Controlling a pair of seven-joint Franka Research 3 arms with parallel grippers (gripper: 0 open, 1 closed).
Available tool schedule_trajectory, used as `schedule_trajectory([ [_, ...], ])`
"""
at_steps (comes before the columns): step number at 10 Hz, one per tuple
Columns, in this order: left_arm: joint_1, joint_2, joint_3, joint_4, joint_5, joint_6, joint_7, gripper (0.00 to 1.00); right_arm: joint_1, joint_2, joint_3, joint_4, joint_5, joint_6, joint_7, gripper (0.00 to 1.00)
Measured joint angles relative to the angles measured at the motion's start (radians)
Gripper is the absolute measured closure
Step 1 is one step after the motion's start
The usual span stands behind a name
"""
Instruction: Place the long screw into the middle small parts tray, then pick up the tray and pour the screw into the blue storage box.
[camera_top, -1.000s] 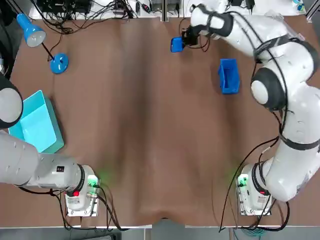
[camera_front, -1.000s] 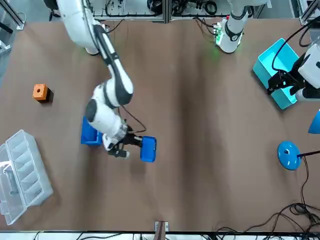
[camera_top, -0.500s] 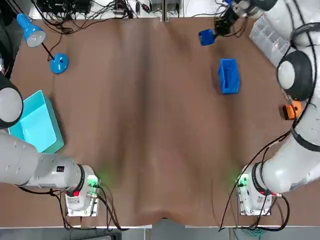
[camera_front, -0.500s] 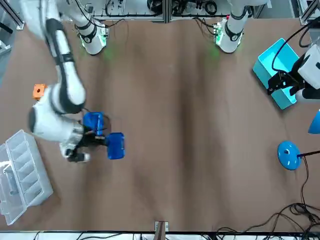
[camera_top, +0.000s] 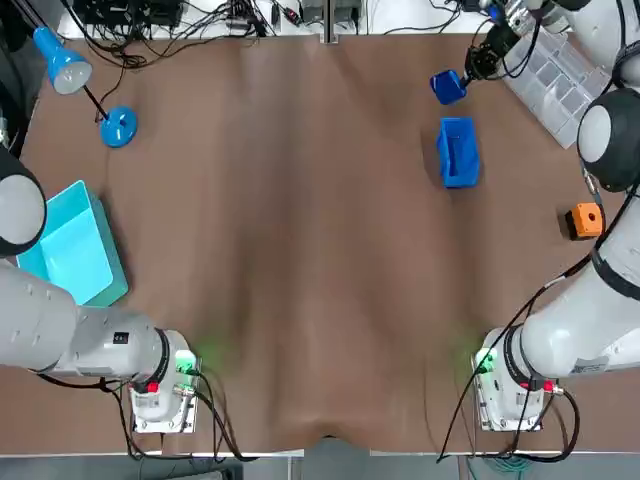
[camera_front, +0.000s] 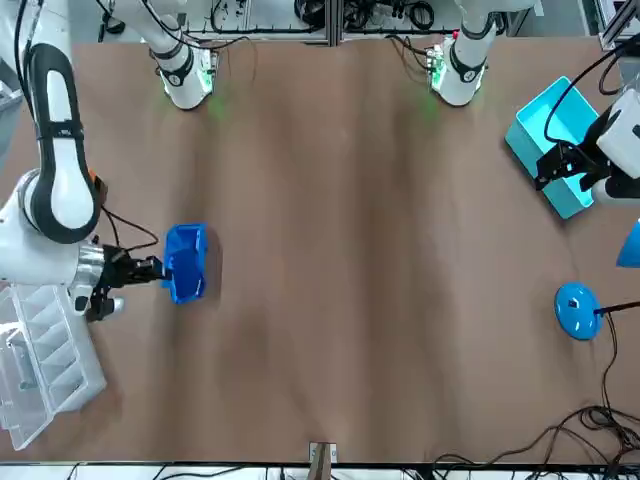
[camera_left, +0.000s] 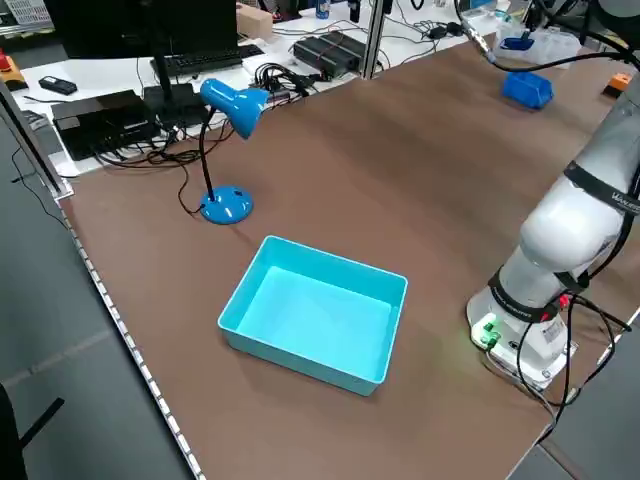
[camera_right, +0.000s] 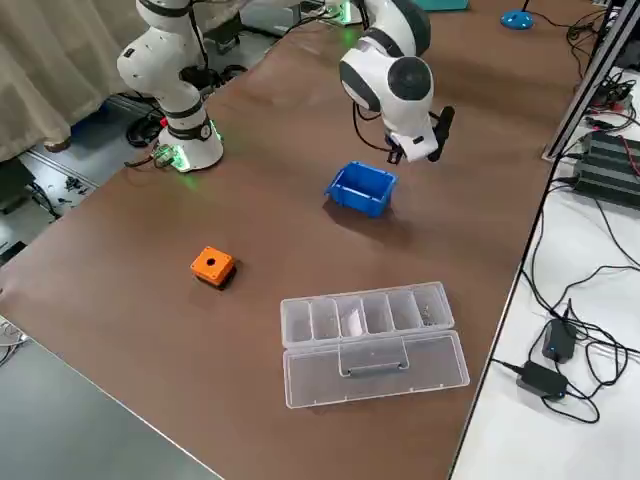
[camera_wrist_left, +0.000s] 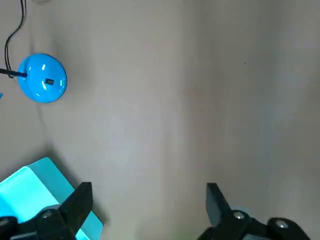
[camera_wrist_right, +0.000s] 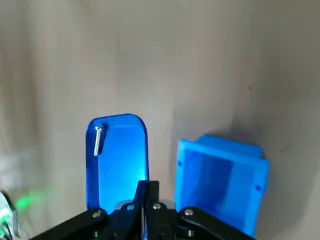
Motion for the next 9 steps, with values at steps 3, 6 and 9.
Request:
schedule_trajectory([
  [3,0.0,0.0,0.0,0.001,0.0,0.0,0.0,0.0,-0.006,-0.011,0.0,-0.003,-0.155,-0.048,-0.002,0.97],
  [6,-0.002,0.0,-0.004,0.002,0.0,0.0,0.0,0.0,-0.007,-0.011,0.001,-0.008,-0.29,-0.059,-0.002,0.97],
  [9,-0.002,0.0,-0.005,0.006,0.0,0.0,0.0,0.0,0.0,-0.011,0.009,-0.009,-0.444,-0.033,-0.005,0.97],
])
